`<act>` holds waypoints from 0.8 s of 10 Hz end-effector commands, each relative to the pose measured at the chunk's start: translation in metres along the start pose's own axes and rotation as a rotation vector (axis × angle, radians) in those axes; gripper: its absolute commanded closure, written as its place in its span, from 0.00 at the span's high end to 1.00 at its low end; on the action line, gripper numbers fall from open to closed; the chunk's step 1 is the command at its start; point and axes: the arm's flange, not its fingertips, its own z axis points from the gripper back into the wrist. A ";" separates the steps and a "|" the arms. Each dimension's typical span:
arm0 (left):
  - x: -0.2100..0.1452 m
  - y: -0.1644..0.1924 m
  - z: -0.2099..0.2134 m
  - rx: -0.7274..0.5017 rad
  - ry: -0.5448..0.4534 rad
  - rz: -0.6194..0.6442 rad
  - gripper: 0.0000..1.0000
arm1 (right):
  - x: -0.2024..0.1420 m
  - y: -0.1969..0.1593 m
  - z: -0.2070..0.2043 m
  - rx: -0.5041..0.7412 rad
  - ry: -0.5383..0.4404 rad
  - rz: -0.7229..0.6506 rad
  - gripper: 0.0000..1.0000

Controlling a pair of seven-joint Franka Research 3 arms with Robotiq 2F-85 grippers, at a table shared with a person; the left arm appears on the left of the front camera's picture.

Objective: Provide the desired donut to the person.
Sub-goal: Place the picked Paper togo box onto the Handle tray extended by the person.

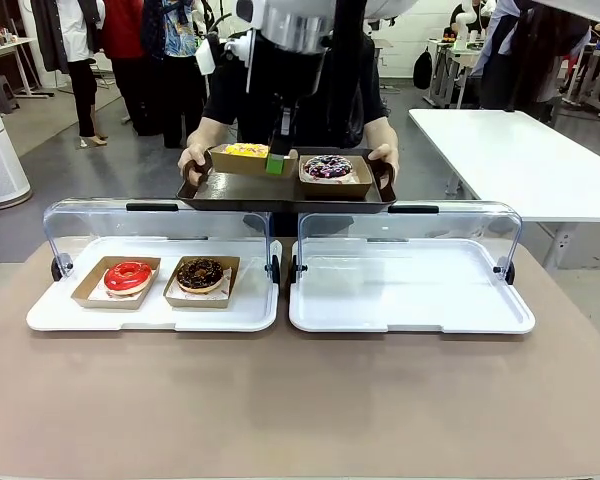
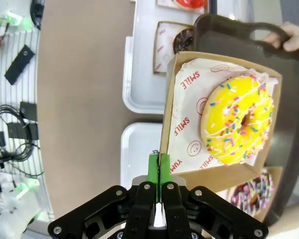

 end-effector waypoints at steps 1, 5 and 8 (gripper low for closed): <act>0.001 -0.001 0.000 -0.001 -0.005 -0.003 1.00 | 0.018 -0.009 -0.008 -0.035 -0.002 0.064 0.01; 0.001 -0.001 0.000 -0.001 -0.005 -0.003 1.00 | 0.016 -0.040 -0.034 -0.088 0.057 0.012 0.01; 0.001 -0.001 0.000 -0.001 -0.005 -0.003 1.00 | 0.009 -0.059 -0.045 -0.110 0.039 0.004 0.01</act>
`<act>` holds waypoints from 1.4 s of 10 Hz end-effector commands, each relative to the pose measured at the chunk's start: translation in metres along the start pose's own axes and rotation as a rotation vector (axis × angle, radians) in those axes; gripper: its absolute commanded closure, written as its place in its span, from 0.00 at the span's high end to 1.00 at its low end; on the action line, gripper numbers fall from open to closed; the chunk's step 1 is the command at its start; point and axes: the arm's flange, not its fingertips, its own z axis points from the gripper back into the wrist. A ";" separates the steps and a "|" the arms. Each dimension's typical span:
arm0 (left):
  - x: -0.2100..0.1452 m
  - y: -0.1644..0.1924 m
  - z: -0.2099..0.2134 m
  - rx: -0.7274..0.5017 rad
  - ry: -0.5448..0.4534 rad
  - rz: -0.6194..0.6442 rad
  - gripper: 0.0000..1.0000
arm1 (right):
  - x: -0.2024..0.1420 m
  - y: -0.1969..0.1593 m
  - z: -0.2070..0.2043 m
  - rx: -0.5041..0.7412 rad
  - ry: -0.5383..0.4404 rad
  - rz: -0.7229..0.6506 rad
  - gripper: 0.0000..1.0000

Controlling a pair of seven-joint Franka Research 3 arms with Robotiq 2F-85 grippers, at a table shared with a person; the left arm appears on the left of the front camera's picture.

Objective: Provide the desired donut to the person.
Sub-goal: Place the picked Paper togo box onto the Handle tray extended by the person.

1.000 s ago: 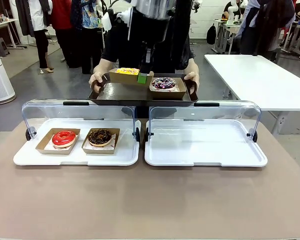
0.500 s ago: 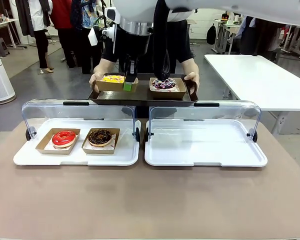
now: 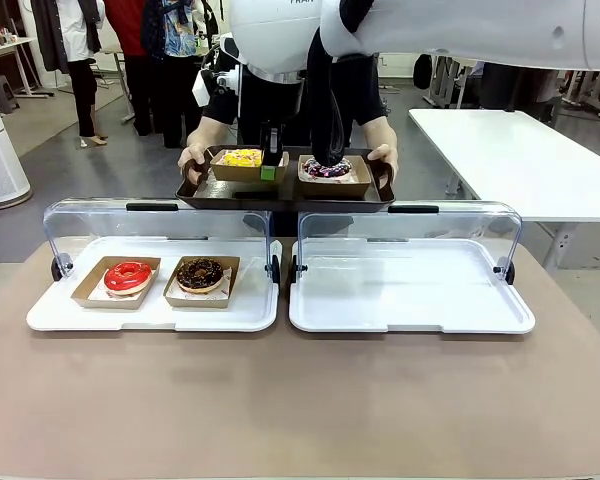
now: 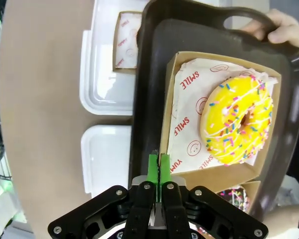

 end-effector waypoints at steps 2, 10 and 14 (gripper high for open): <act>0.001 -0.001 0.000 -0.001 -0.005 -0.003 1.00 | 0.004 -0.016 -0.009 -0.027 -0.045 0.011 0.01; 0.001 -0.001 0.000 -0.001 -0.005 -0.003 1.00 | -0.010 -0.015 -0.033 0.040 -0.044 -0.011 0.74; 0.001 -0.001 0.000 -0.001 -0.005 -0.003 1.00 | -0.007 -0.016 -0.030 0.038 -0.046 0.003 0.93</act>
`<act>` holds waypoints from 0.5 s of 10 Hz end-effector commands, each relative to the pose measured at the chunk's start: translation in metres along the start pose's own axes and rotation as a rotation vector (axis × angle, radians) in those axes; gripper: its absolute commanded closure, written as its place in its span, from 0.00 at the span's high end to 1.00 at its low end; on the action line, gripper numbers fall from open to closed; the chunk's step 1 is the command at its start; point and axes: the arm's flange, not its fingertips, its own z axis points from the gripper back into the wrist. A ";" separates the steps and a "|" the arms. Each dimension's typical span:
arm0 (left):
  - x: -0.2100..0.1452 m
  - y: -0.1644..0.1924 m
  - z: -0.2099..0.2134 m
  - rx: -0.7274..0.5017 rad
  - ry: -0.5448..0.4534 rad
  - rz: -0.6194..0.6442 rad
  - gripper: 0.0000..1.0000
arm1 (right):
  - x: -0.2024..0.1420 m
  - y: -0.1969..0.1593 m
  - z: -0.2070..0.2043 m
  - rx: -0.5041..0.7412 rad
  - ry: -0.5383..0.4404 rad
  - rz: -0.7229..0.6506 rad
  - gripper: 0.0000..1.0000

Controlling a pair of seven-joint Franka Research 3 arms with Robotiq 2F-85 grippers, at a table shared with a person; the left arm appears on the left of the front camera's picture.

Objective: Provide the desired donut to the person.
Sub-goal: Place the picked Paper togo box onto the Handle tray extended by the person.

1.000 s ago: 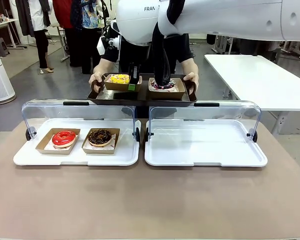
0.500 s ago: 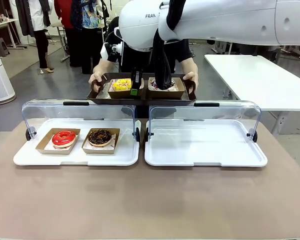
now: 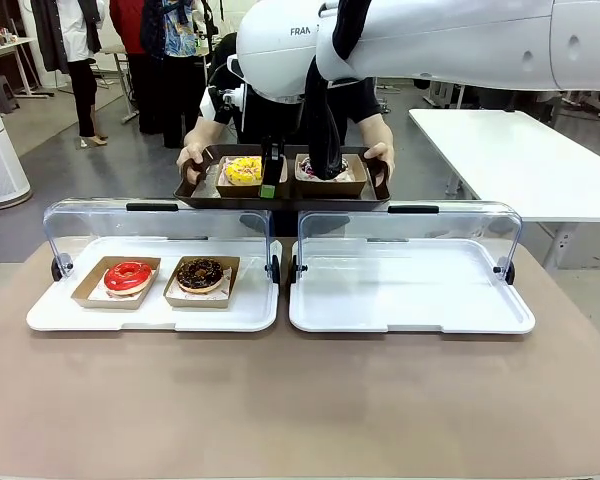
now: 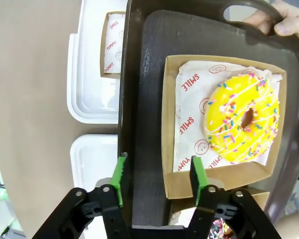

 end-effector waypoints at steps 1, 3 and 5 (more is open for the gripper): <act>0.001 -0.001 0.000 -0.001 -0.005 -0.003 1.00 | 0.000 -0.002 0.004 0.023 -0.021 0.017 1.00; 0.001 -0.001 0.000 -0.001 -0.005 -0.003 1.00 | 0.002 -0.002 0.006 0.022 -0.022 0.023 1.00; 0.001 -0.001 0.000 -0.001 -0.005 -0.003 1.00 | 0.001 -0.003 0.007 0.023 -0.024 0.023 1.00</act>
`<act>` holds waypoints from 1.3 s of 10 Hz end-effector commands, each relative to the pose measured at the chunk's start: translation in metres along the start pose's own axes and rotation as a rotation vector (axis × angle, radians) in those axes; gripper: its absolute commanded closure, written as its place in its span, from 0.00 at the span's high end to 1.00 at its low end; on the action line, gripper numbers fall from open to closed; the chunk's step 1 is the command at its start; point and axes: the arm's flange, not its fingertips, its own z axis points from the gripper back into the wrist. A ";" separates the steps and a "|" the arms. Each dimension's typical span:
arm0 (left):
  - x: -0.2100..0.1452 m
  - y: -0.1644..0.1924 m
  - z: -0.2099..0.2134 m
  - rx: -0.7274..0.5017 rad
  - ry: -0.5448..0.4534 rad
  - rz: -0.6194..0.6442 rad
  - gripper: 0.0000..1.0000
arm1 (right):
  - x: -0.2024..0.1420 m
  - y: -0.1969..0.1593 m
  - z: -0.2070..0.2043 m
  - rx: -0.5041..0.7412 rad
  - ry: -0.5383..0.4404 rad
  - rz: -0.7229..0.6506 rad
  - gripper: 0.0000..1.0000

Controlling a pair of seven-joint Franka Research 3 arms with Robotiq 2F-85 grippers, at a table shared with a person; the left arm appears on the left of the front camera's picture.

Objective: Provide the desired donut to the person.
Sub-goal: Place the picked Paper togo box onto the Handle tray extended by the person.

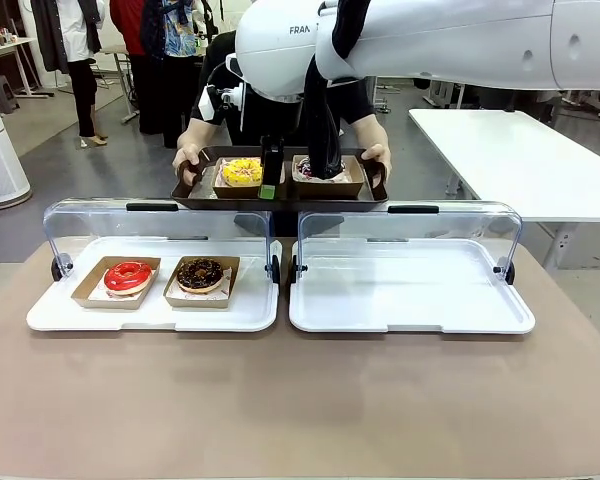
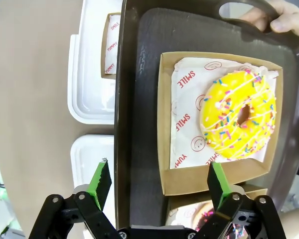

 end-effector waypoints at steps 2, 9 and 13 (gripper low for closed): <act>0.001 -0.001 0.000 -0.001 -0.005 -0.003 1.00 | -0.001 -0.004 0.008 0.029 -0.025 0.010 1.00; 0.001 -0.001 0.000 -0.001 -0.005 -0.003 1.00 | -0.127 0.101 0.179 0.066 0.167 0.002 1.00; 0.001 -0.001 0.000 -0.001 -0.005 -0.003 1.00 | -0.261 0.118 0.200 -0.017 0.023 -0.069 1.00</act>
